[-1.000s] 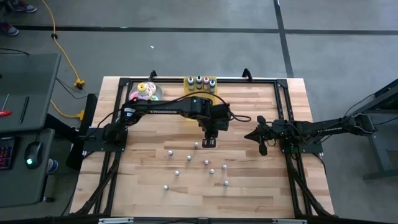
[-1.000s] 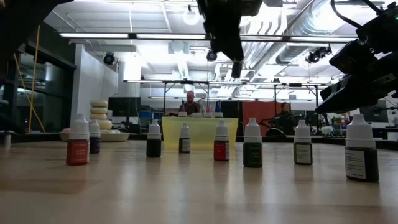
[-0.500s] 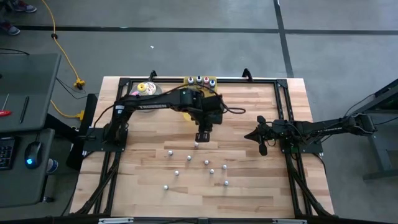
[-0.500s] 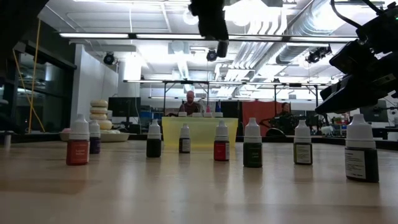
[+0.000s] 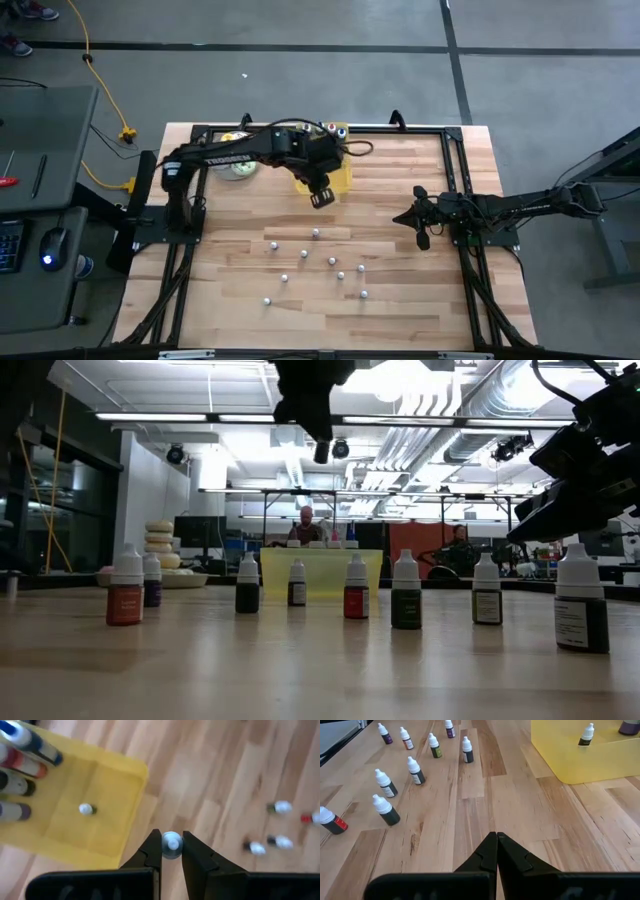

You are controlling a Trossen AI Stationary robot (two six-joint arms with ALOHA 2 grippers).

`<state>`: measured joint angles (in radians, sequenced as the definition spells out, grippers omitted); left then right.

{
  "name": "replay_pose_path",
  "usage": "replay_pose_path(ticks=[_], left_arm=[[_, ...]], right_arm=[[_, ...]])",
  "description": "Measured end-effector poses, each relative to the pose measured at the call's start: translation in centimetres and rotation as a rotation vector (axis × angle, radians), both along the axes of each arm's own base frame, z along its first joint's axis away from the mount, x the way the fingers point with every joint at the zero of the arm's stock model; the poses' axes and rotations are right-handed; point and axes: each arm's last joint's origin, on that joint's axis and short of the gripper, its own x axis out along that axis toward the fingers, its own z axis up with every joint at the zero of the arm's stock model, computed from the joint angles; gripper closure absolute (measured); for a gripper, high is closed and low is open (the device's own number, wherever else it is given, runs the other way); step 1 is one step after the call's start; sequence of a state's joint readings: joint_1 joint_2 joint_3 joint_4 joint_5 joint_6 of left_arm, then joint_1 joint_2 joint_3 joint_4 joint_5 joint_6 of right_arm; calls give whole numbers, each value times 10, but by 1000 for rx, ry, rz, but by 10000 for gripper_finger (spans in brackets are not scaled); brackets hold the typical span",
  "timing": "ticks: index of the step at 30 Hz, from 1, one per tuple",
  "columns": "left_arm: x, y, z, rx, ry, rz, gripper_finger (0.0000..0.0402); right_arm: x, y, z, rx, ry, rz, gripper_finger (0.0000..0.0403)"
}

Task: Pick & Place food coloring
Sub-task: Put the small blue food coloring bottle into the yellow bin

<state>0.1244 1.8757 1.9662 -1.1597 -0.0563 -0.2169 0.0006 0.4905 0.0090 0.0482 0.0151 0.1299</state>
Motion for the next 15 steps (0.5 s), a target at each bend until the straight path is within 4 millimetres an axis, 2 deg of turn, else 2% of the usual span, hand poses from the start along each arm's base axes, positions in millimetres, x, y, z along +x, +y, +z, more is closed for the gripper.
replay_pose_path(ticks=[6,11,15], left_arm=[[-25,9,-22,-45,-148,123,371],[-47,15,-51,-102,-142,235,371],[-55,23,-62,-95,-145,280,371]], right_arm=[[0,0,0,0,-1,0,402],[0,0,0,0,0,0,402],[0,0,0,0,0,0,402]])
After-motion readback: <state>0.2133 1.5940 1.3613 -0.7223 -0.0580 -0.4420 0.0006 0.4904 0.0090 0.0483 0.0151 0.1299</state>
